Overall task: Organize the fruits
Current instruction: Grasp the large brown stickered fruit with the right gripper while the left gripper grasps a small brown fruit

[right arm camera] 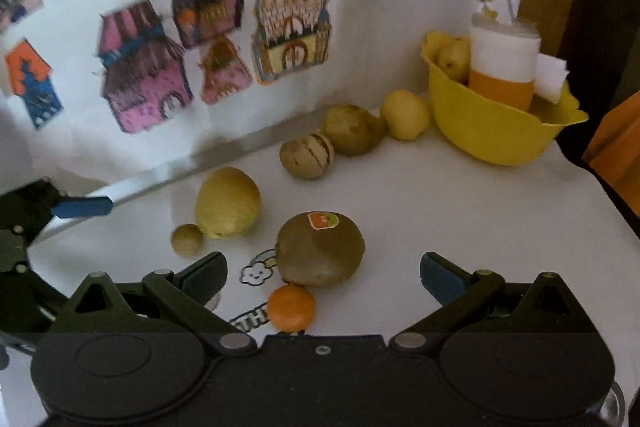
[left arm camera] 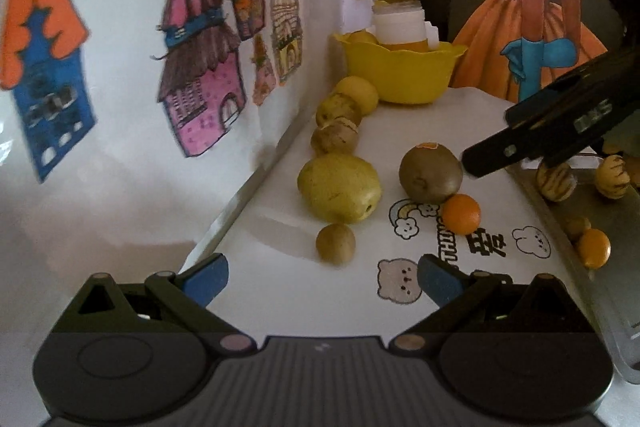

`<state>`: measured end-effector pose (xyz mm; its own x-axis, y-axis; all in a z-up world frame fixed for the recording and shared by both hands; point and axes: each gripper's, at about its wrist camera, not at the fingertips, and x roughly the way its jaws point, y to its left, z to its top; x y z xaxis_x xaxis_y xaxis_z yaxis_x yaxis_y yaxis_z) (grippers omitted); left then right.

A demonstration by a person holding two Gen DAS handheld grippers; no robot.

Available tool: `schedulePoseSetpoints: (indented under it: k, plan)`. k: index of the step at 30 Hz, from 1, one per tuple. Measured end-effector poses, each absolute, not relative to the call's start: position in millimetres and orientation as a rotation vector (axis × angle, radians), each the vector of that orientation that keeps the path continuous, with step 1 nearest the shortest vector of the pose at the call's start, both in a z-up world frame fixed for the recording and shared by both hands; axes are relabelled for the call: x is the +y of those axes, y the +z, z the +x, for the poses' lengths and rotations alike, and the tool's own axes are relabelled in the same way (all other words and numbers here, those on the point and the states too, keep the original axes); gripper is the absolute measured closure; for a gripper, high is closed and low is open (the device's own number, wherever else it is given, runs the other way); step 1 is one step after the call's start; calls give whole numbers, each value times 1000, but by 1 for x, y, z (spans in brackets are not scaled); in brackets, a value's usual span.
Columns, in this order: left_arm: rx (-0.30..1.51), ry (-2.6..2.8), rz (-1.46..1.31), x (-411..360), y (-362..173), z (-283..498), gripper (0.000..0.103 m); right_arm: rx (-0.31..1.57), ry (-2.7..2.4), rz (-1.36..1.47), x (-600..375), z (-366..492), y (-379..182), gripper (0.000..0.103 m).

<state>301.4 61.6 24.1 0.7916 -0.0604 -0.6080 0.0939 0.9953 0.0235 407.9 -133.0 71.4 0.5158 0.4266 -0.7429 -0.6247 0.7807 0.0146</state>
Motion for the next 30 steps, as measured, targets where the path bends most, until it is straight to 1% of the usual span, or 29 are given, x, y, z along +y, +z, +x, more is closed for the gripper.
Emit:
schedulePoseSetpoints:
  k: [4, 6, 8, 10, 12, 16, 19, 20, 22, 24, 28, 30]
  plan:
    - [654, -100, 30, 61, 18, 311, 2, 823, 644, -254, -131, 422, 56, 1]
    - [662, -105, 24, 61, 14, 315, 6, 836, 652, -241, -131, 428, 51, 1]
    - [672, -111, 26, 60, 11, 319, 10, 842, 662, -238, -130, 431, 46, 4]
    - [674, -115, 26, 60, 9, 320, 13, 844, 672, -240, -128, 433, 43, 5]
    - [674, -119, 18, 60, 7, 322, 19, 848, 686, -241, -126, 434, 40, 7]
    - [677, -118, 1, 62, 6, 325, 26, 857, 695, -247, -121, 436, 34, 11]
    - [677, -113, -9, 63, 5, 328, 33, 865, 689, -252, -116, 438, 29, 12]
    - [679, -113, -13, 63, 5, 329, 37, 866, 684, -254, -115, 438, 28, 13]
    - [676, -109, -15, 63, 5, 330, 40, 865, 681, -247, -114, 440, 25, 16]
    - [676, -111, -18, 62, 5, 331, 46, 869, 678, -236, -114, 442, 24, 21]
    - [679, -119, -27, 61, 5, 333, 53, 870, 678, -217, -114, 443, 22, 25]
    - [679, -126, -34, 61, 5, 334, 57, 870, 677, -207, -113, 445, 21, 30]
